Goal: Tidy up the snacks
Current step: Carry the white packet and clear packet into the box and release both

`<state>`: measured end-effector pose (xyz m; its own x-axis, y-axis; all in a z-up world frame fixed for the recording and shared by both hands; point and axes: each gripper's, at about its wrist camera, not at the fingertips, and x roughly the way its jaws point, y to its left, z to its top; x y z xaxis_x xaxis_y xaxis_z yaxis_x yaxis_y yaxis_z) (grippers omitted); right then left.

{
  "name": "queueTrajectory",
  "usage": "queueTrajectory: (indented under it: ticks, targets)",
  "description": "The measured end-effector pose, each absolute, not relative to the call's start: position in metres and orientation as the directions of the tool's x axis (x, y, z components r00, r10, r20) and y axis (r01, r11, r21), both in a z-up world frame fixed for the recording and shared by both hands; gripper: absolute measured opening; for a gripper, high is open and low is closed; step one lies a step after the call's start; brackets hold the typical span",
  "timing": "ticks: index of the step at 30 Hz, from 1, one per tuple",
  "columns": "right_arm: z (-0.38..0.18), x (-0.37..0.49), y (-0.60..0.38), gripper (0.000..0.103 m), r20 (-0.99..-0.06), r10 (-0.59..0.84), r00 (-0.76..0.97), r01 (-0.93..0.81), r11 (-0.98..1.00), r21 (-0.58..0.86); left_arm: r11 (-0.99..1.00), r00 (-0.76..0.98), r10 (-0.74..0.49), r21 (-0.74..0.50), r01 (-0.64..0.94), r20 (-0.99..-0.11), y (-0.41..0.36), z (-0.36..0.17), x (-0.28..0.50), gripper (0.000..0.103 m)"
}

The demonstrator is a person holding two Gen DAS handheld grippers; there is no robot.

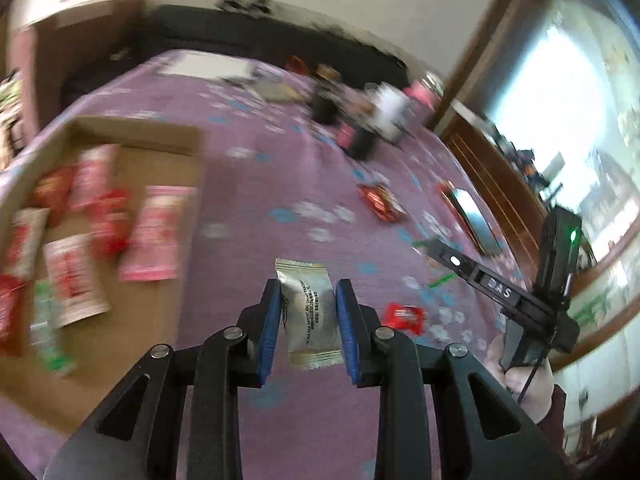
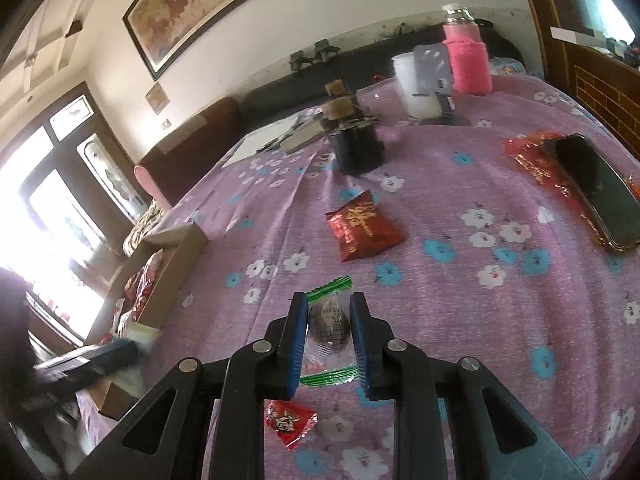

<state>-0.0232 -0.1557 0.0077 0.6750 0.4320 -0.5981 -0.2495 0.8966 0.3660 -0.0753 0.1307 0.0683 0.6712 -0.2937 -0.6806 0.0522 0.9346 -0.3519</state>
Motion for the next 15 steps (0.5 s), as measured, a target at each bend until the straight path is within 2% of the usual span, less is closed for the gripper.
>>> queueTrajectory:
  ticks: [6, 8, 15]
  targets:
    - [0.018, -0.038, -0.124, 0.022, -0.591, 0.445, 0.672, -0.293, 0.894, 0.34, 0.927, 0.719, -0.16, -0.354, -0.126, -0.676, 0.224, 0.067, -0.113, 0.025]
    - [0.023, -0.044, -0.102, 0.022, -0.587, 0.499, 0.638, -0.334, 0.865, 0.373, 0.913, 0.719, -0.134, -0.368, -0.178, -0.682, 0.251, 0.061, -0.12, 0.025]
    - [0.048, -0.067, 0.01, 0.022, -0.599, 0.611, 0.517, -0.54, 0.776, 0.326, 0.89, 0.698, -0.178, -0.416, -0.186, -0.694, 0.268, 0.036, -0.12, 0.025]
